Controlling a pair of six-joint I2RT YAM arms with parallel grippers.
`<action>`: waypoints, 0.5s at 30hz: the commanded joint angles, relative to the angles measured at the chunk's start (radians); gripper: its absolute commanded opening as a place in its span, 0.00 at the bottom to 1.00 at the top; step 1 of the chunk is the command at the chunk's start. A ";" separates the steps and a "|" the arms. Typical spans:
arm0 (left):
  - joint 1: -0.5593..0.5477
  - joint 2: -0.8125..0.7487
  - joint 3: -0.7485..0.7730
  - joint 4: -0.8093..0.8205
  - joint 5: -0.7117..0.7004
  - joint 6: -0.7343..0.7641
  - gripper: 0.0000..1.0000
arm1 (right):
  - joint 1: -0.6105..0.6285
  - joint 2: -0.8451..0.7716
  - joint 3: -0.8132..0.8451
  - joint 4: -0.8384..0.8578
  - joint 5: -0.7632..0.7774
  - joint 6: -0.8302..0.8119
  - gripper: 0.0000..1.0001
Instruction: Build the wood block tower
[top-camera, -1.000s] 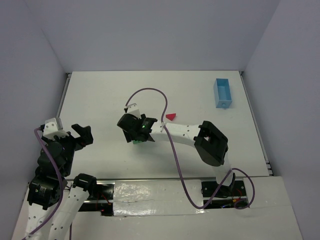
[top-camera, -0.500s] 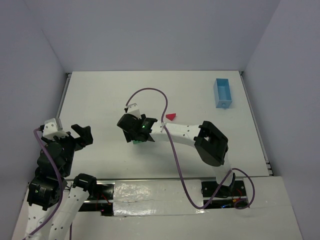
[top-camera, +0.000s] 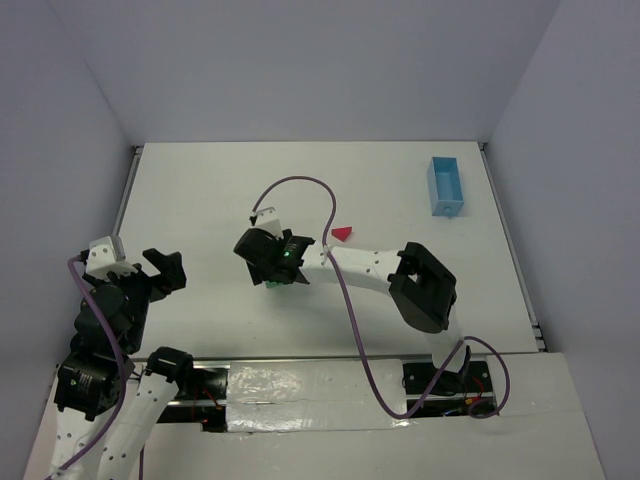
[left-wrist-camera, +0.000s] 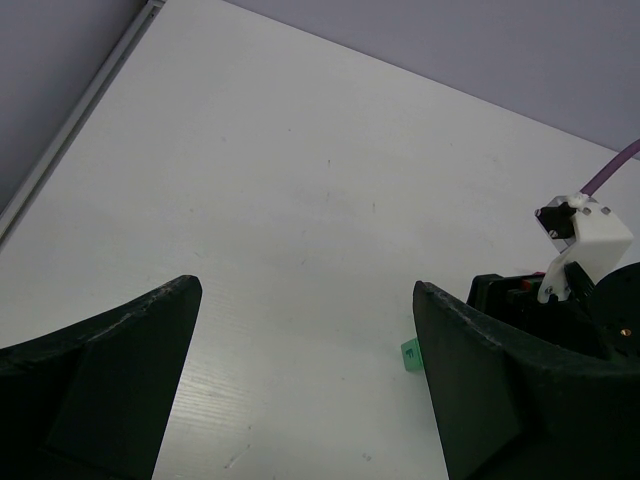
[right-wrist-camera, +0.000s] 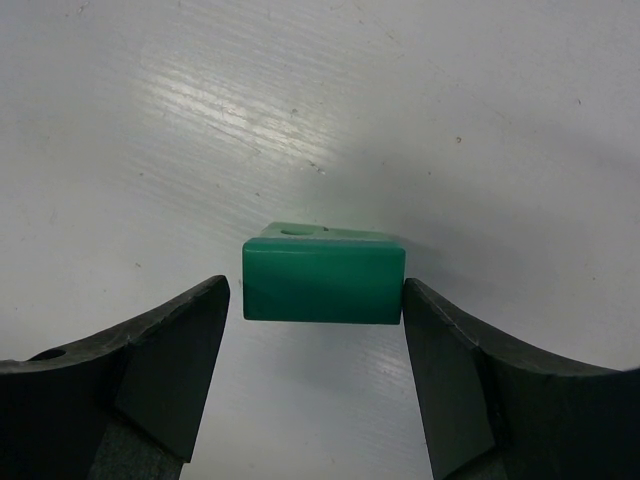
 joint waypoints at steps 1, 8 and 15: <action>-0.003 -0.016 0.000 0.052 0.004 0.014 1.00 | 0.013 -0.057 0.020 -0.009 0.033 0.024 0.77; -0.004 -0.016 0.001 0.052 0.003 0.015 1.00 | 0.012 -0.054 0.025 -0.015 0.036 0.024 0.77; -0.010 -0.018 0.000 0.050 0.000 0.014 1.00 | 0.012 -0.071 0.017 -0.012 0.036 0.032 0.80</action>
